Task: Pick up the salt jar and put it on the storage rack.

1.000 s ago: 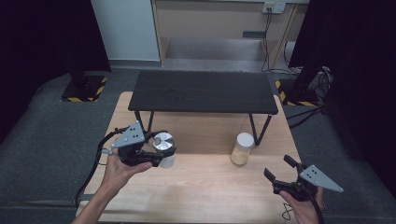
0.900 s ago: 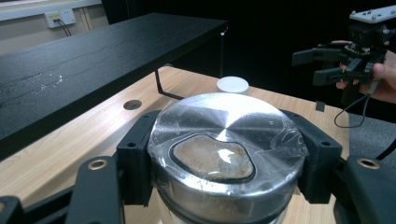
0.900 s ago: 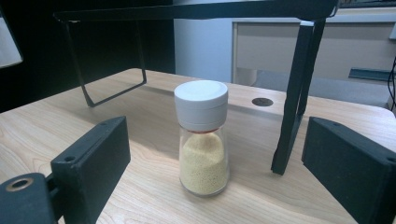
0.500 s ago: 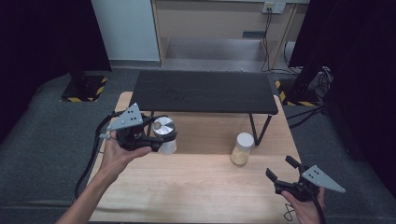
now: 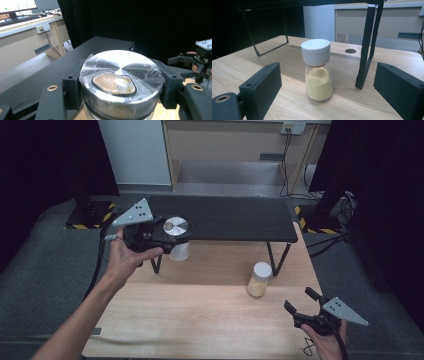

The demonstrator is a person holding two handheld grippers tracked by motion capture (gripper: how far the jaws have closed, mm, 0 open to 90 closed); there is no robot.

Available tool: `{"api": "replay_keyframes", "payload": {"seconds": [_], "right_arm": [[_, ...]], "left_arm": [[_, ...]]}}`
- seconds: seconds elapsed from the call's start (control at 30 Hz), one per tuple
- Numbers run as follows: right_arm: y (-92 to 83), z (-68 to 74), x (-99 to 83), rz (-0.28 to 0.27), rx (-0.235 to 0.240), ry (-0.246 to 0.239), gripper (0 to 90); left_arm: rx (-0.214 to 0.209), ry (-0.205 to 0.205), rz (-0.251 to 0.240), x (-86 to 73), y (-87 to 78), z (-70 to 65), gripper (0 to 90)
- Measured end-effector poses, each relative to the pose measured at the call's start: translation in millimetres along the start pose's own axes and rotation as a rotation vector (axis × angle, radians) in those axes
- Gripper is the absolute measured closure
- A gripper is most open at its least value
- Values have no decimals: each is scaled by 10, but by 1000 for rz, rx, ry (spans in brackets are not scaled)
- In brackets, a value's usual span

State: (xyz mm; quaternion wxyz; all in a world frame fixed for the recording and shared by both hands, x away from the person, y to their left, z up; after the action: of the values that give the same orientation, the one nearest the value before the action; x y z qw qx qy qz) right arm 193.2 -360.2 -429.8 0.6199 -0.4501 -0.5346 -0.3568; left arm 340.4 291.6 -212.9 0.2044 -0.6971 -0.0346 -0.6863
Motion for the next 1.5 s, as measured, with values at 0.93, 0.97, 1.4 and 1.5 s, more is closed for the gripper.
{"api": "replay_keyframes", "payload": {"seconds": [0.93,0.97,1.4,1.5], "right_arm": [[-67,-72,-57,8,-19,31,80],[-67,-72,-56,9,-18,29,80],[-37,-111,-90,26,-19,42,80],[-28,-118,-99,33,-20,43,80]], "left_arm": [[289,-85,-30,54,382,668,341],[287,-86,-22,51,388,697,341],[308,-154,-17,-295,487,858,341],[313,-136,4,-315,519,859,341]]}}
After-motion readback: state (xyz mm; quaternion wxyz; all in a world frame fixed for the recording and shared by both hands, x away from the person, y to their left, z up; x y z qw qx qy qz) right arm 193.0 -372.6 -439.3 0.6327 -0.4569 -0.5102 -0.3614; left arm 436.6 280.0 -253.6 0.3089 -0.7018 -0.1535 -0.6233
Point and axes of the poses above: each handheld gripper's, and its own axes: y roughly forward along the jaws, x roughly out of its top, z roughly to its left, the point moved 2 cm from there along y, roughly forward along the jaws, and after that the axes turned 12 degrees about -x, right-handed, at the moved point
